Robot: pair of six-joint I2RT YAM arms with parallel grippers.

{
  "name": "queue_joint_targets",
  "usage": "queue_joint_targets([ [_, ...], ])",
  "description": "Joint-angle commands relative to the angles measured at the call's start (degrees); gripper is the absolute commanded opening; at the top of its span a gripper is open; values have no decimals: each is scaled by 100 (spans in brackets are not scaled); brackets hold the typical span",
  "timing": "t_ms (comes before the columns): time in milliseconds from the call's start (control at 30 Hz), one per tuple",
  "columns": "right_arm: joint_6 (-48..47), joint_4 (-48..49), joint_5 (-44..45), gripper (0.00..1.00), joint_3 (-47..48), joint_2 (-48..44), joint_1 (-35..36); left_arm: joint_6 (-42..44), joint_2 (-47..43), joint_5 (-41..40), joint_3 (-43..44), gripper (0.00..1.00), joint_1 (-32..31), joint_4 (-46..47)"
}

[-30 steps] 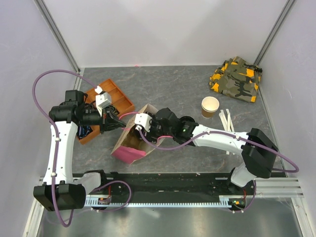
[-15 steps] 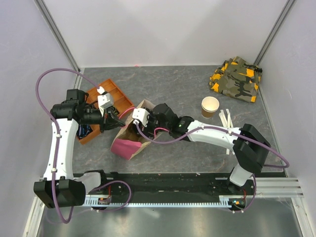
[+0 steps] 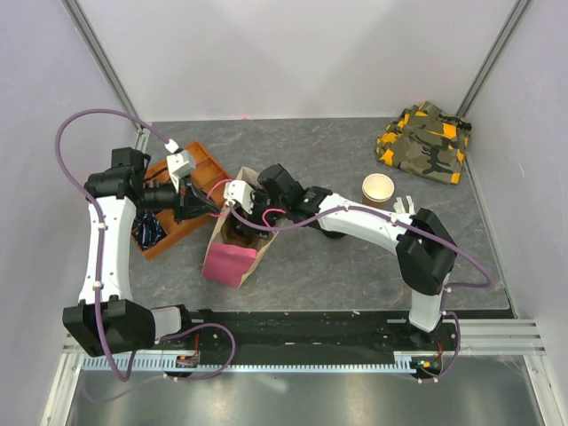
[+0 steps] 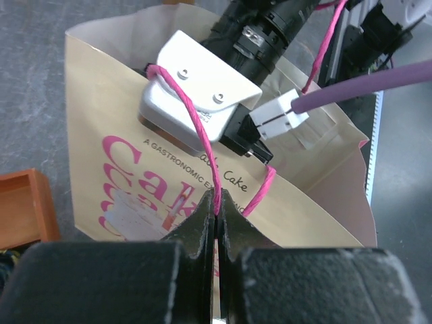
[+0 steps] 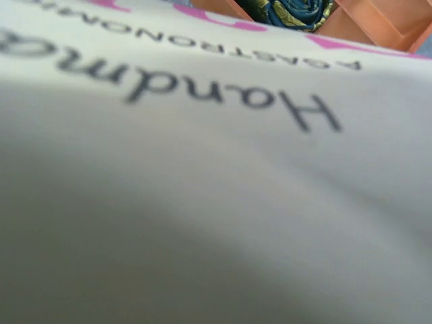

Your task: Pack the takeout coffee

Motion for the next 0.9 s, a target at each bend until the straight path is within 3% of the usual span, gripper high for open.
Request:
queue_joint_targets([
  [0, -201, -1093, -322, 42, 582, 465, -76, -260, 258, 478, 412, 2, 417, -1143],
  [233, -667, -2409, -568, 42, 1865, 1115, -15, 56, 22, 286, 220, 5, 734, -1142],
  [267, -711, -2534, -542, 42, 1979, 1186, -6, 74, -22, 216, 185, 7, 865, -1143],
  [300, -833, -2631, -524, 42, 2128, 1265, 11, 74, -84, 180, 132, 16, 927, -1143],
  [400, -1036, -2868, -349, 43, 2235, 1344, 90, 4, -93, 127, 97, 25, 1243, -1143],
  [567, -1431, -3123, -32, 42, 2296, 1493, 213, 82, 30, 162, 79, 27, 1683, -1134],
  [867, -1441, -3589, 47, 45, 2841, 1898, 302, 250, -295, 136, -62, 38, 1710, -1143],
])
